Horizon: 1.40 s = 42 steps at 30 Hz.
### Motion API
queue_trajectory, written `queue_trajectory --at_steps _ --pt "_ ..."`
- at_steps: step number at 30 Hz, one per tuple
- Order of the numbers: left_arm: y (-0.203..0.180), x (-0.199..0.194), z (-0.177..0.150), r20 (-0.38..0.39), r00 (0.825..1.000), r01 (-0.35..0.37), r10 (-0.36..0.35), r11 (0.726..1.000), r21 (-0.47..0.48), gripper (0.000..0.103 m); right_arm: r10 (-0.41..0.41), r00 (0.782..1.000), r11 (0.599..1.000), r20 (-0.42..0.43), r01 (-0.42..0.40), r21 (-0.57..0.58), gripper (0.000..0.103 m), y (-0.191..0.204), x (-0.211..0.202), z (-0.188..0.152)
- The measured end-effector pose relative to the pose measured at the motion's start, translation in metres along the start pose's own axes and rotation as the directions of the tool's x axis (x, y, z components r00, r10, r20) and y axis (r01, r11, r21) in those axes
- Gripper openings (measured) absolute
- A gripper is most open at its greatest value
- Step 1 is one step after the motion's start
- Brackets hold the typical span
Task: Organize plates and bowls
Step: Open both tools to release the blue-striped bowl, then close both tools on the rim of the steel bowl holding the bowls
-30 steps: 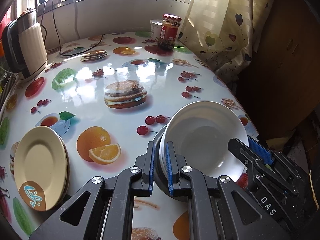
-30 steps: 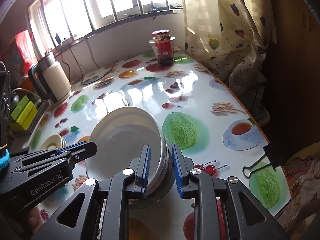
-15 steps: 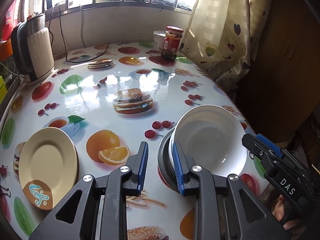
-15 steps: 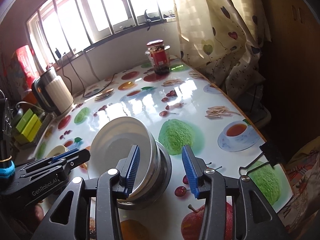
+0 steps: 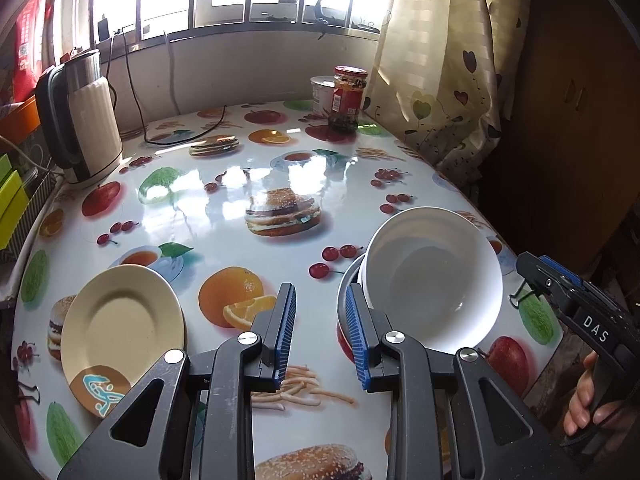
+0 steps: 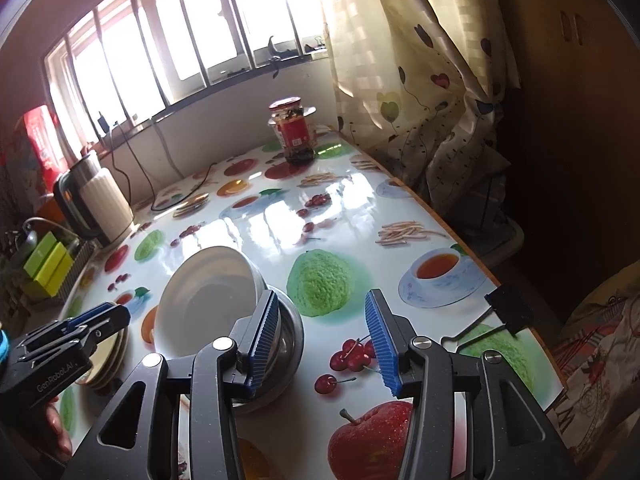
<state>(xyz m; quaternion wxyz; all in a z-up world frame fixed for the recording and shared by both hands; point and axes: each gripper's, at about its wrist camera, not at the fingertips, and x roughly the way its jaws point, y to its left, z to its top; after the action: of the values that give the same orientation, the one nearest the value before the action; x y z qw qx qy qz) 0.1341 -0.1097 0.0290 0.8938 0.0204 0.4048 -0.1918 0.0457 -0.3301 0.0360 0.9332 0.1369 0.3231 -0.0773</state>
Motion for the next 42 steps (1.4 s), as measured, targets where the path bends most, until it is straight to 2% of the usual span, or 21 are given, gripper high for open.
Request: queue_trajectory --at_steps 5,11,14,17,20,23,29,37,42 --pt "0.003 0.005 -0.004 -0.007 1.000 -0.009 0.009 1.000 -0.004 0.027 -0.009 1.000 1.000 -0.014 0.009 0.018 0.045 -0.011 0.003 -0.004" --pt "0.012 0.018 -0.009 -0.051 0.999 0.000 -0.002 0.999 -0.047 0.027 0.015 0.999 1.000 -0.042 -0.014 0.024 0.046 -0.017 0.011 -0.010" --pt "0.018 0.024 -0.012 -0.072 0.996 0.050 -0.057 0.995 -0.088 0.027 0.019 0.998 0.999 -0.060 -0.017 0.028 0.047 -0.020 0.017 -0.012" --pt "0.020 0.032 -0.015 -0.096 0.994 0.038 -0.047 0.994 -0.102 0.027 0.039 0.996 0.999 -0.077 -0.037 0.030 0.050 -0.020 0.024 -0.014" --pt "0.024 0.038 -0.018 -0.119 0.989 0.076 -0.093 0.987 -0.142 0.027 0.043 0.994 0.999 -0.098 -0.041 0.027 0.050 -0.020 0.031 -0.018" --pt "0.023 0.040 -0.019 -0.118 0.989 0.073 -0.090 0.988 -0.139 0.027 0.057 0.991 0.998 -0.118 -0.055 0.025 0.050 -0.019 0.038 -0.022" --pt "0.024 0.050 -0.021 -0.146 0.978 0.123 -0.150 0.977 -0.175 0.027 0.089 0.986 0.996 -0.140 -0.087 0.018 0.050 -0.015 0.048 -0.023" --pt "0.031 0.050 -0.019 -0.131 0.964 0.197 -0.230 0.954 -0.225 0.027 0.112 0.981 0.994 -0.161 -0.110 0.027 0.050 -0.016 0.057 -0.026" --pt "0.028 0.056 -0.020 -0.156 0.956 0.210 -0.249 0.951 -0.227 0.027 0.122 0.979 0.993 -0.166 -0.120 0.020 0.050 -0.015 0.057 -0.026"
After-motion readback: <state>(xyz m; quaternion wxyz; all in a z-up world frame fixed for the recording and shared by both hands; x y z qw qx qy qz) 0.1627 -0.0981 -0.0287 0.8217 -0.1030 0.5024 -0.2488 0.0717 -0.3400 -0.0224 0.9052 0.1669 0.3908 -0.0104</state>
